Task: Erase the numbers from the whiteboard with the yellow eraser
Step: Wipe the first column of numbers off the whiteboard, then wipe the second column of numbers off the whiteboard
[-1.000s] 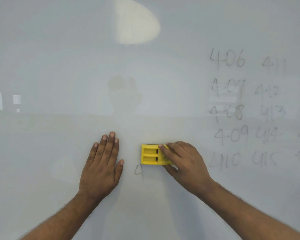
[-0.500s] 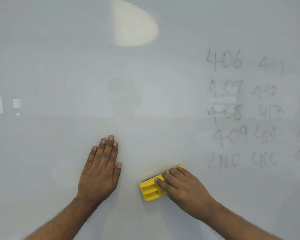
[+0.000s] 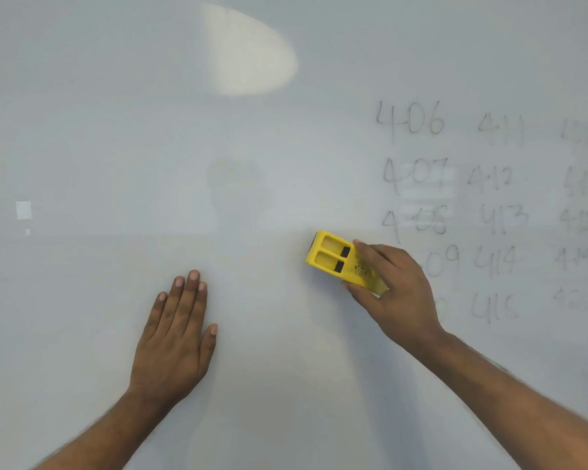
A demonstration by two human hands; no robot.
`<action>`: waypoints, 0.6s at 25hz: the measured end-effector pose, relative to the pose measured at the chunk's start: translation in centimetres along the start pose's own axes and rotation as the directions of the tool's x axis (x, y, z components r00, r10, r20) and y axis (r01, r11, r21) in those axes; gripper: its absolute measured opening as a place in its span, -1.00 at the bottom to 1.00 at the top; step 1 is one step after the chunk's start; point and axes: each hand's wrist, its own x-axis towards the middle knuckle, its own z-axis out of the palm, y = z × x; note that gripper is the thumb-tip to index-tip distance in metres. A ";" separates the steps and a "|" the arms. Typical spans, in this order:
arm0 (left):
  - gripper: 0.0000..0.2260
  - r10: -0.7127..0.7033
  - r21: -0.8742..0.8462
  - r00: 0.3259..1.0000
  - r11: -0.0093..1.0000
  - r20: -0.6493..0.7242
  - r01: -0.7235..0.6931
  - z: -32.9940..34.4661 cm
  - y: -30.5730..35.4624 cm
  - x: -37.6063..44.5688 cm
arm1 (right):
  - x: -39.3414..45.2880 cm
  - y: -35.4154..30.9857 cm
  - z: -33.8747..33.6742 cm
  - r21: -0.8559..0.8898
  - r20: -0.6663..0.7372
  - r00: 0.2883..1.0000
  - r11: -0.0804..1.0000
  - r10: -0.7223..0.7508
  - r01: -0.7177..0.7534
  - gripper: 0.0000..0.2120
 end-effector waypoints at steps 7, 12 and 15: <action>-0.35 -0.036 -0.064 0.999 0.997 -0.011 0.035 -2.0 2.4 3.2 | 1.9 2.8 -3.8 -0.111 -0.022 0.994 0.988 -0.108 0.105 -0.47; -0.37 0.016 -0.070 0.997 0.997 -0.075 -0.021 -3.2 6.1 11.1 | 3.8 6.2 -6.2 -0.093 -0.086 0.995 0.994 -0.057 0.049 -0.46; -0.38 0.040 -0.051 0.994 0.998 -0.106 -0.045 -4.1 8.0 16.3 | 5.7 8.2 -7.6 -0.104 -0.118 0.992 0.994 -0.034 0.021 -0.45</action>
